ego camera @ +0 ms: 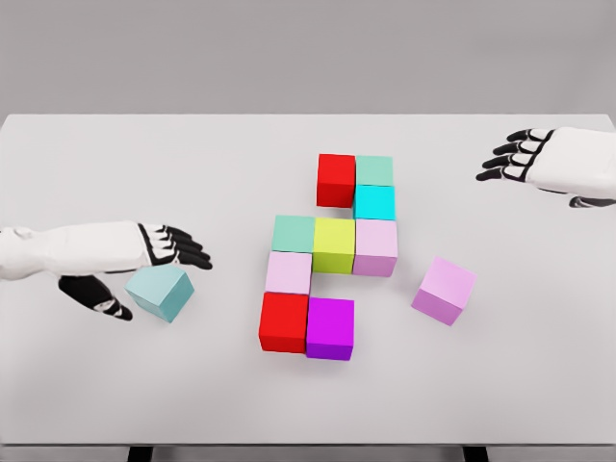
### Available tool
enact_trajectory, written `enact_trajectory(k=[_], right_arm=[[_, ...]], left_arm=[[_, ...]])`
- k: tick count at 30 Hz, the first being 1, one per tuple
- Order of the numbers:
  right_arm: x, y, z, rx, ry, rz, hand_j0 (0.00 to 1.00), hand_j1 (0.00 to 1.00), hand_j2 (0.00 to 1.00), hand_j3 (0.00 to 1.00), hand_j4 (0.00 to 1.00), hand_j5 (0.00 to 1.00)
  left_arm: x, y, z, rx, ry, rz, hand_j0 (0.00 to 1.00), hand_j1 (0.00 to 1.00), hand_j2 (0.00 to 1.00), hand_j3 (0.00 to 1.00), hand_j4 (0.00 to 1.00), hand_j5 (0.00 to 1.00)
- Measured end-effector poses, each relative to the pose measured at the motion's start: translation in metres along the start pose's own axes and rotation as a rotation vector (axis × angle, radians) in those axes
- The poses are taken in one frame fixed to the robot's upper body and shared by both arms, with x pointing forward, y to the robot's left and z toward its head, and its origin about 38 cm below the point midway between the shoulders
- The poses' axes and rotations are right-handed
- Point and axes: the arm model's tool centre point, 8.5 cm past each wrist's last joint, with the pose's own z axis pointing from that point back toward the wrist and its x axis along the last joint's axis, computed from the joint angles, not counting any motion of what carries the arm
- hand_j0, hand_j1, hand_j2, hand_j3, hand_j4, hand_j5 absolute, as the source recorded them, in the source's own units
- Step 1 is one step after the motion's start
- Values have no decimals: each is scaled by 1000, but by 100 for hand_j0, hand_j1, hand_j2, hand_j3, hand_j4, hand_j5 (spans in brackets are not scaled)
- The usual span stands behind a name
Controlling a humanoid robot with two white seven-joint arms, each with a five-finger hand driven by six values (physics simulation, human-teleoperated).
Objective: Assemble the squares on the desktop into the number 2
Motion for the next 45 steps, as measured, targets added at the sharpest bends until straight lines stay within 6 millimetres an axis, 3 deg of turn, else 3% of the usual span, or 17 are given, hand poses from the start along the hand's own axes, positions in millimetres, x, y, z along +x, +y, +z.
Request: enact_trajectory(k=[6,16,24,30,45], right_arm=[[0,-2,0,-2,-2,2,100,100,100,100,100,100],[11,16,-10,44,-54,-34,100,100,100,100,100,100],[34,39,-34,94,-143,-71,100,100,100,100,100,100],[47,45,-52,96,-184,-74,100,100,100,100,100,100],[67,54,-72,112,-238,-74,100,100,100,100,100,100]], left_arm=[[-1,-3,0,-10,3,6,100,100,100,100,100,100],[-18,-10,0,4,36,47,100,100,100,100,100,100],[-39,-18,2,24,86,102,100,100,100,100,100,100],[-43,-24,-2,15,99,108,100,100,100,100,100,100],[-45,-28,-8,9,103,105,100,100,100,100,100,100]])
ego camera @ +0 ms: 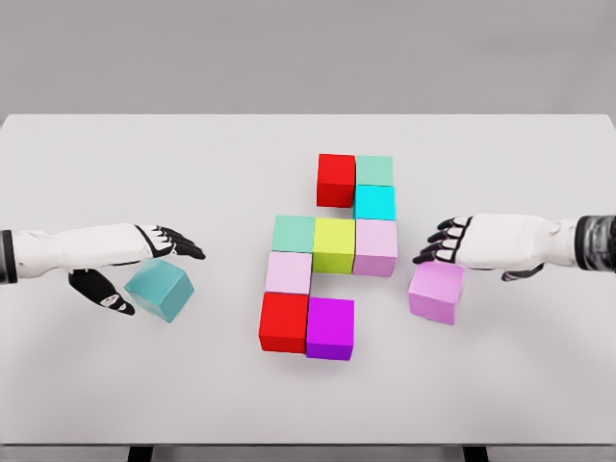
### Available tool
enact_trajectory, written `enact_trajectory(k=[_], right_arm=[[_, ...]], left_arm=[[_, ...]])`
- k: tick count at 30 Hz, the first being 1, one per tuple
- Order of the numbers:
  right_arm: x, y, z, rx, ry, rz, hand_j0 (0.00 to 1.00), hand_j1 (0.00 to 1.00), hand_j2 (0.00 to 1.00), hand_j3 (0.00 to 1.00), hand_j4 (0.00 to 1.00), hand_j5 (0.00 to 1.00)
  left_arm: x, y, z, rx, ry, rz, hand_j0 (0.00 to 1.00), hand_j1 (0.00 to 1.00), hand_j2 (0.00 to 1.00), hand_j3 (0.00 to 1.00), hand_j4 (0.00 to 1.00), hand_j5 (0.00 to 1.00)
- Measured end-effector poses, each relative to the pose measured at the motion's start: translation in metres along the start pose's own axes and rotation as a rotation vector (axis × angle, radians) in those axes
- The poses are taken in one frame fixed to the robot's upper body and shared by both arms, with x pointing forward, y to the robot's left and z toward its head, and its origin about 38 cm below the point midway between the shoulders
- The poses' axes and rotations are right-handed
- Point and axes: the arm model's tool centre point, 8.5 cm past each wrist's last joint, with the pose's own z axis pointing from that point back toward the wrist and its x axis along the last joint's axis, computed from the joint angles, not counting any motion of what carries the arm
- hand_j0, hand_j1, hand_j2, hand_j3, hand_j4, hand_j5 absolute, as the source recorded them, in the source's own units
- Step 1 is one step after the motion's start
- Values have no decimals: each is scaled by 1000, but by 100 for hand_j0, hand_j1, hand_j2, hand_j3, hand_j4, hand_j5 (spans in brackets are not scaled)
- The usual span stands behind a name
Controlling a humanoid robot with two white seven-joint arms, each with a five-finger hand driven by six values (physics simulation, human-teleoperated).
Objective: Assemble the squares on the desktop into the number 2
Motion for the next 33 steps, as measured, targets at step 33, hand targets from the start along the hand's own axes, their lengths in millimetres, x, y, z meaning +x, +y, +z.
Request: enact_trajectory(k=[33], right_arm=[[21,1,-19,7,-79,13,100,100,100,100,100,100]], left_arm=[[-9,-15,-10,-34,39,39,83,83,83,83,83,83]])
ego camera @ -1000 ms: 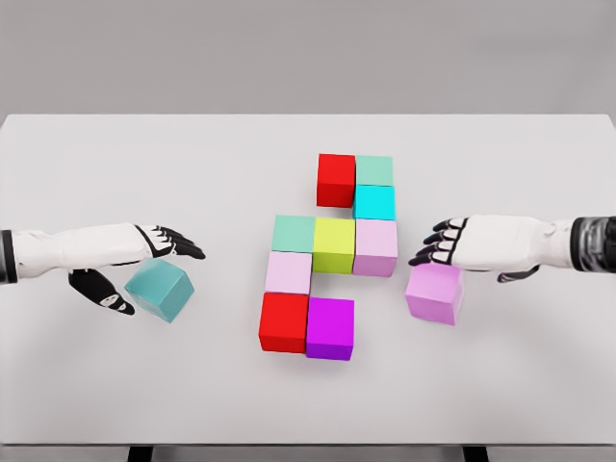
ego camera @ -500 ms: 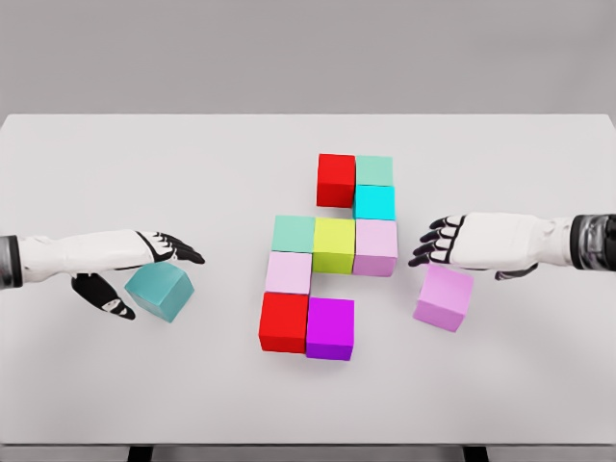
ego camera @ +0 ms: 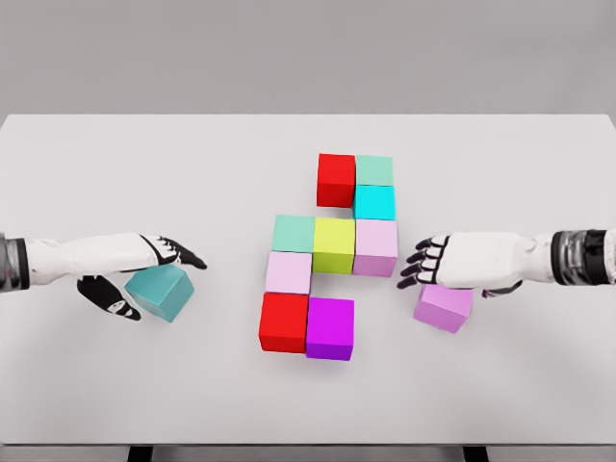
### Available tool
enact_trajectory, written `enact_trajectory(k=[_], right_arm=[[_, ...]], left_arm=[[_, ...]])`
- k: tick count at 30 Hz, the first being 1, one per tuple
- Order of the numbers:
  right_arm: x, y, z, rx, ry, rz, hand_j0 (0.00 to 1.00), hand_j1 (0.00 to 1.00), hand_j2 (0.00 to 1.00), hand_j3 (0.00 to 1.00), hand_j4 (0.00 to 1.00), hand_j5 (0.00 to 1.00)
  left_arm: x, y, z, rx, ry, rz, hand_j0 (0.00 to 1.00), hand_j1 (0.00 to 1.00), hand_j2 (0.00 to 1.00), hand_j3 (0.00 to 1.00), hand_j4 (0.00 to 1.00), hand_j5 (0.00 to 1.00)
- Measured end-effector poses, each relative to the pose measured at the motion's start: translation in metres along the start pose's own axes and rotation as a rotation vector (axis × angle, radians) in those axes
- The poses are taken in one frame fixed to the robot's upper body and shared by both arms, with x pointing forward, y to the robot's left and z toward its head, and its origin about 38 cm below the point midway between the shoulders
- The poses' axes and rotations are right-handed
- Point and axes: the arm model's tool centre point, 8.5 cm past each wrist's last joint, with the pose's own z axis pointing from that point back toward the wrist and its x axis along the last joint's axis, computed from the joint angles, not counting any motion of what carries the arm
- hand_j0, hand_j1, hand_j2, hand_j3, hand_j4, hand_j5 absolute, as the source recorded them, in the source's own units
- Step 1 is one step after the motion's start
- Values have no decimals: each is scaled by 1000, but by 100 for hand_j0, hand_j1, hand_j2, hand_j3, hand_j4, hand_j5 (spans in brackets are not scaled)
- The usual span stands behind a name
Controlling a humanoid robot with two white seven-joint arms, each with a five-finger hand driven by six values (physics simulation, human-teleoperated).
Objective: Assemble the squares on the desktop into the number 2
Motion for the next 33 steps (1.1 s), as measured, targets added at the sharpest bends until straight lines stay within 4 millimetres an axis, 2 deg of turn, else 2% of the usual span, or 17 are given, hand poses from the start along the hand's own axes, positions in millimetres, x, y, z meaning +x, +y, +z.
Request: enact_trajectory(k=[3,8,10,13,16,19,21,25,29,33], right_arm=[[1,2,-3,6,-6,-2,100,100,100,100,100,100],[2,5,-5,15,-8,-1,100,100,100,100,100,100],[2,6,-5,20,-5,3,86,86,86,86,86,86],[3,7,-6,25,-6,4,73,73,73,73,73,73],[3,7,-6,19,-5,-5,71,71,71,71,71,71],[3,7,-6,17,-5,-10,65,65,65,65,65,65],[2,7,-6,14,-4,-11,65,65,65,65,65,65],[3,7,-5,14,-4,-12,77,77,77,77,77,77],[6,4,-7,13,-15,7,84,84,84,84,84,84],[10,-6,-14,-15,-35,21,86,86,86,86,86,86]], left_arm=[[0,-2,-1,-7,2,-4,66,66,66,66,66,66],[-1,-2,0,-10,6,-4,55,55,55,55,55,55],[0,-2,0,-11,5,-4,53,53,53,53,53,53],[-1,-5,0,-13,5,3,51,51,51,51,51,51],[0,-4,0,-13,4,4,44,44,44,44,44,44],[0,-3,0,-12,4,-1,38,38,38,38,38,38],[1,-1,0,-10,2,-8,37,37,37,37,37,37],[4,9,1,5,2,-29,37,37,37,37,37,37],[7,22,0,27,15,-36,37,37,37,37,37,37],[12,39,-7,61,4,-51,37,37,37,37,37,37]])
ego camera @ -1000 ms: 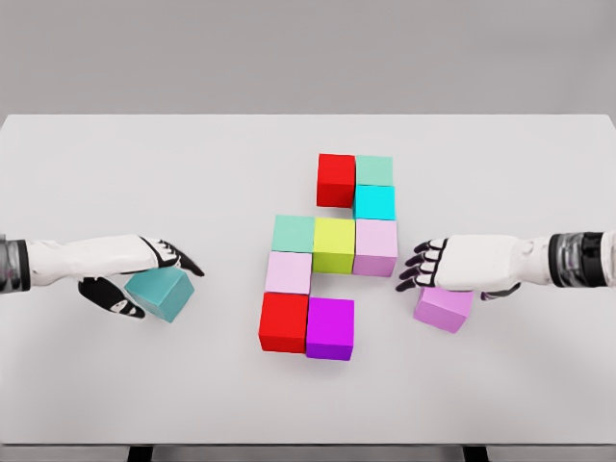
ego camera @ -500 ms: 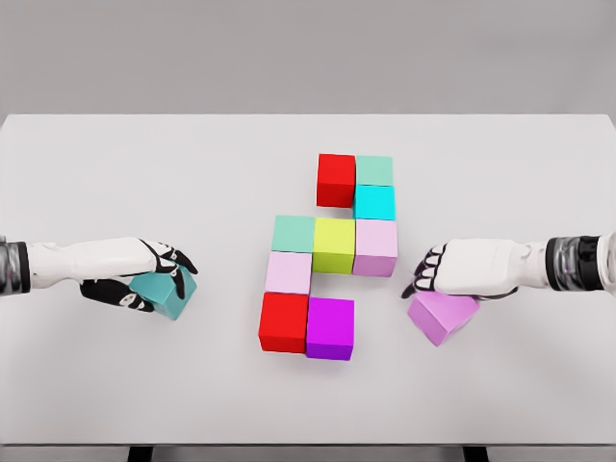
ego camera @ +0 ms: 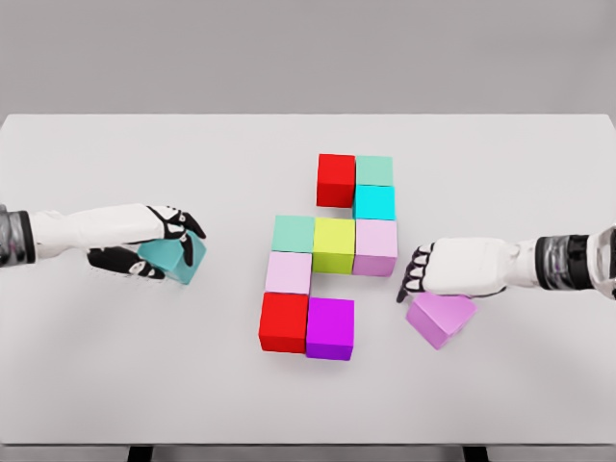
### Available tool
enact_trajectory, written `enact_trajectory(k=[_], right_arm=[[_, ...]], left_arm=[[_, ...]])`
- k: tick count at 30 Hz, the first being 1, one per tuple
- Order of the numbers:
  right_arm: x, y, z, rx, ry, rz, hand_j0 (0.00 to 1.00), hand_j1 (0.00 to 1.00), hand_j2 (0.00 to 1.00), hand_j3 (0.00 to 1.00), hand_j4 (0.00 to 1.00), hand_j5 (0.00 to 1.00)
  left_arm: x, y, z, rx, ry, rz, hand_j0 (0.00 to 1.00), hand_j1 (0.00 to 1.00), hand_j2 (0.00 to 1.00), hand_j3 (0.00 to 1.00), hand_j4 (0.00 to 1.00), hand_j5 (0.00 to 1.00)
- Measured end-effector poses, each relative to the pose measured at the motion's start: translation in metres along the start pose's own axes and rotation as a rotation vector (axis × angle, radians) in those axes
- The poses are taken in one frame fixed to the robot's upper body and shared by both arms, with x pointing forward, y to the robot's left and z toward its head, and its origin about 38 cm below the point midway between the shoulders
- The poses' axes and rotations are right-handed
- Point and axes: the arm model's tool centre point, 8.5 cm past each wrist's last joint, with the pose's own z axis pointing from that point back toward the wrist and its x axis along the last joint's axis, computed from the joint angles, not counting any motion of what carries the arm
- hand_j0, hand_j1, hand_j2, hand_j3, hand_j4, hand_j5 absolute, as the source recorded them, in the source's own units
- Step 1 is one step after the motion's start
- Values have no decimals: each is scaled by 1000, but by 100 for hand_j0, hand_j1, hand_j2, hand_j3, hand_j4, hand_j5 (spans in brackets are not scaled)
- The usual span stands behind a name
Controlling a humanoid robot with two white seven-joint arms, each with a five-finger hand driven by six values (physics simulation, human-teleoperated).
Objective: Assemble the squares on the desktop into the number 2
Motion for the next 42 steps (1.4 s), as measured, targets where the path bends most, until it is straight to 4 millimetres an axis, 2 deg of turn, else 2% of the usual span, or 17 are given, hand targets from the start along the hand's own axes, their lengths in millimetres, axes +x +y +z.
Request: enact_trajectory(k=[1,5,16,22,27,29,33,35,38,42], right_arm=[[1,-4,-2,-13,-8,1,86,86,86,86,86,86],[4,-9,-5,-36,-27,-7,100,100,100,100,100,100],[-1,-6,3,-25,-9,-13,100,100,100,100,100,100],[-15,-10,20,-26,47,-9,100,100,100,100,100,100],[-20,-8,28,-15,69,-11,100,100,100,100,100,100],[-25,-4,40,6,96,-11,100,100,100,100,100,100],[-36,6,87,73,181,-28,100,100,100,100,100,100],[-35,10,99,97,195,-34,100,100,100,100,100,100],[-31,15,104,122,190,-40,100,100,100,100,100,100],[-23,28,99,155,159,-61,100,100,100,100,100,100]], left_arm=[[1,4,-3,11,-2,2,37,37,37,37,37,37],[1,17,-17,50,-7,12,37,37,37,37,37,37],[-13,47,-56,131,15,75,37,37,37,37,37,37],[-25,62,-67,160,63,114,37,37,37,37,37,37],[-32,74,-78,178,87,132,37,37,37,37,37,37],[-34,74,-83,180,92,141,37,37,37,37,37,37],[-35,72,-88,178,96,153,37,37,37,37,37,37],[-36,76,-89,182,107,155,37,37,37,37,37,37],[-35,78,-98,182,129,179,37,37,37,37,37,37],[-32,77,-111,177,150,215,37,37,37,37,37,37]])
